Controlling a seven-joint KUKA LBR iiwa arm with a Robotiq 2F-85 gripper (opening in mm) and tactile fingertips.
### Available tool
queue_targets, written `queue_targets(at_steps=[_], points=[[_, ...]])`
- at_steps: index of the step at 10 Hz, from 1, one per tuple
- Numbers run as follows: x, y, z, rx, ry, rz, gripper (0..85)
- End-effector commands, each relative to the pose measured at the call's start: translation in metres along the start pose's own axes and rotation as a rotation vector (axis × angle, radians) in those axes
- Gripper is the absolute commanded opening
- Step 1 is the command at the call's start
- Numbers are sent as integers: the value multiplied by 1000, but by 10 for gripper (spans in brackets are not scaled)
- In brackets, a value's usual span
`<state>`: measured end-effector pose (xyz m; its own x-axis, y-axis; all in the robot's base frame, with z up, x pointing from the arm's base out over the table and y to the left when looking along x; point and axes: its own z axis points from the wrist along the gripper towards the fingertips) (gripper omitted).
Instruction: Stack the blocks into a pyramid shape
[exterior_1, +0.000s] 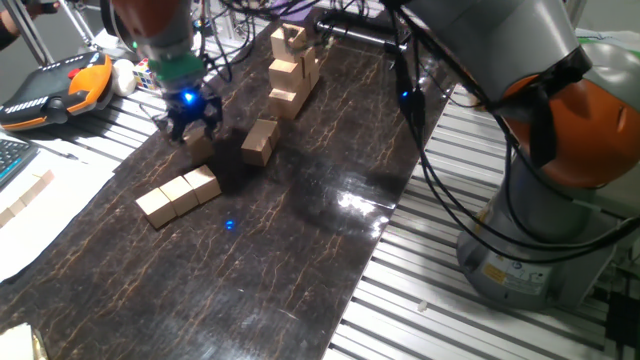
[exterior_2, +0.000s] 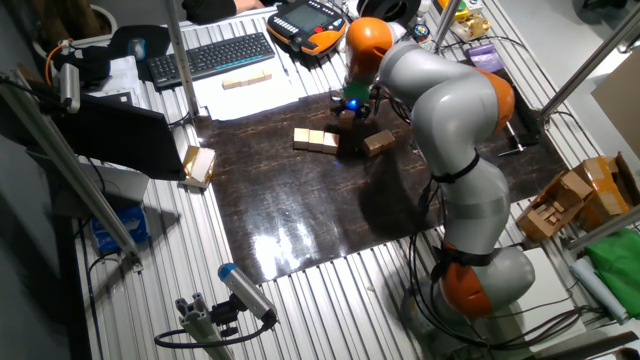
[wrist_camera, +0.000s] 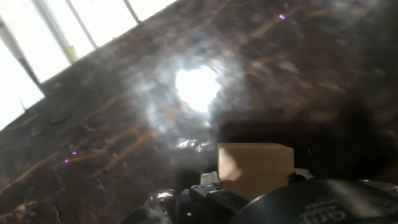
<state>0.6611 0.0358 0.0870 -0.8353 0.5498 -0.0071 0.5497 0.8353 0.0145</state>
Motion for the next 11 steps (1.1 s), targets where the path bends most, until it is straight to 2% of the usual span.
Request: queue_targets(at_steps=[1, 2, 3, 5, 8, 9, 11], points=[[5, -5, -5, -1, 6, 43, 127], [9, -11, -9, 0, 13, 72, 110], [13, -16, -14, 5, 21, 94, 53], [26, -18, -19, 7, 25, 164, 7], [52, -12, -11, 40, -13, 267, 7], [58, -11, -8, 50, -16, 287, 7], [67, -13, -8, 55, 0, 304, 10]])
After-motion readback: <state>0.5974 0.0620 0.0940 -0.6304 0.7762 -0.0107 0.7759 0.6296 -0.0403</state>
